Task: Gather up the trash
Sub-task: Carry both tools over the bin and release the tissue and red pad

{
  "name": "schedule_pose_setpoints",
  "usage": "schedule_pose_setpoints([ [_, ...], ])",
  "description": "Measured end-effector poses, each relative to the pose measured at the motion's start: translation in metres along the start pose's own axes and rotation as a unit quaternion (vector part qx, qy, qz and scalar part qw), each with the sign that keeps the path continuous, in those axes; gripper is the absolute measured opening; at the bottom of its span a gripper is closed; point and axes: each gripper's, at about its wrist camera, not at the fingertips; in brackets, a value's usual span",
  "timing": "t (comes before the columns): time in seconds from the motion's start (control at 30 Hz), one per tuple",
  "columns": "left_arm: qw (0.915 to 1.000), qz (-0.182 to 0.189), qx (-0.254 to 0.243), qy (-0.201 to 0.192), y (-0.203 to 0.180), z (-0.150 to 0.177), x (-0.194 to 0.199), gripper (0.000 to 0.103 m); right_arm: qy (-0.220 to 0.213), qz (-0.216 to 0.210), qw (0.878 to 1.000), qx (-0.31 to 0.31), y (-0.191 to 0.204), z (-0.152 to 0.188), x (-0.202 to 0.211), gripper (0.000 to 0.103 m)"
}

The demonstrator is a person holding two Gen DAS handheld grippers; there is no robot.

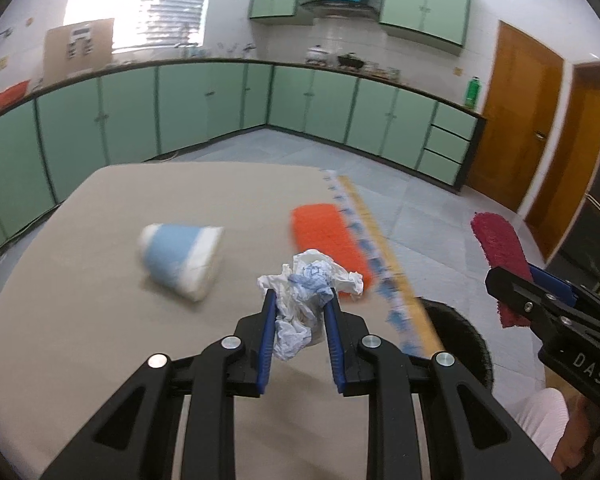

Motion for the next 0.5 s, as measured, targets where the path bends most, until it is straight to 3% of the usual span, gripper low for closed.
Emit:
schedule_pose_setpoints([
  [0.5, 0.9949, 0.091, -0.042, 0.002, -0.118, -0.011, -0.048, 0.023, -0.010, 0.099, 0.995, -0.031, -0.120, 0.016, 0.018, 0.047],
])
Point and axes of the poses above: each gripper's, at about its wrist camera, not at the fingertips, and x roughly against the way its jaws point, y to its left, z to its underside, and after that the axes turned 11 degrees about -y, right-handed
